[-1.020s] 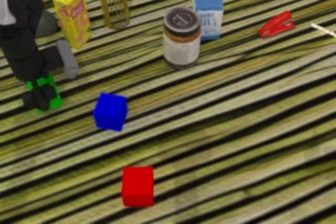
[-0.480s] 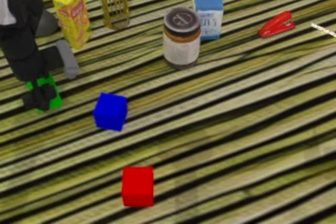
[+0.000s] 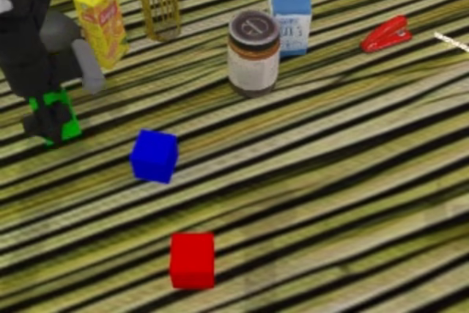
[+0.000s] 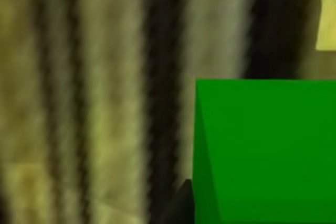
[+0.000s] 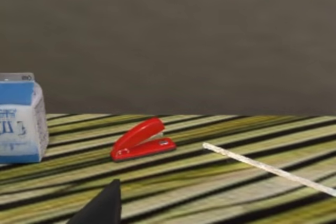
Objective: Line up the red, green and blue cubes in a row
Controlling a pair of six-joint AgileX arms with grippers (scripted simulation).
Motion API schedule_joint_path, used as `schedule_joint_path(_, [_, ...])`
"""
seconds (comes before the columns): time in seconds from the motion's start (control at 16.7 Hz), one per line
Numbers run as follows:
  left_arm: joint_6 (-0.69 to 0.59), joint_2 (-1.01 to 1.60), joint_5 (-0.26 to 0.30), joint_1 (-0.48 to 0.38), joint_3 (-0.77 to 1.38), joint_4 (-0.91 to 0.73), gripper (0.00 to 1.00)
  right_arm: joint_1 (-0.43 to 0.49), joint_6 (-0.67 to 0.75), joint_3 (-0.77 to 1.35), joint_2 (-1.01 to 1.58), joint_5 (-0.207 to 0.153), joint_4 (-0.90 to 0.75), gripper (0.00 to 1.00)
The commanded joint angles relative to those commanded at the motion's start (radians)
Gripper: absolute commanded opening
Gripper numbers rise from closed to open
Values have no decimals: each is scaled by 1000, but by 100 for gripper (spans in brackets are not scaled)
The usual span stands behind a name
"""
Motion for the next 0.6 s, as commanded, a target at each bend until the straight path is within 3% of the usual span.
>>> schedule_joint_path(0.24, [-4, -46, -1, 10, 70, -114, 0, 0, 0, 0, 0, 0, 0, 100])
schedule_joint_path(0.6, [-9, -49, -2, -8, 65, -114, 0, 0, 0, 0, 0, 0, 0, 100])
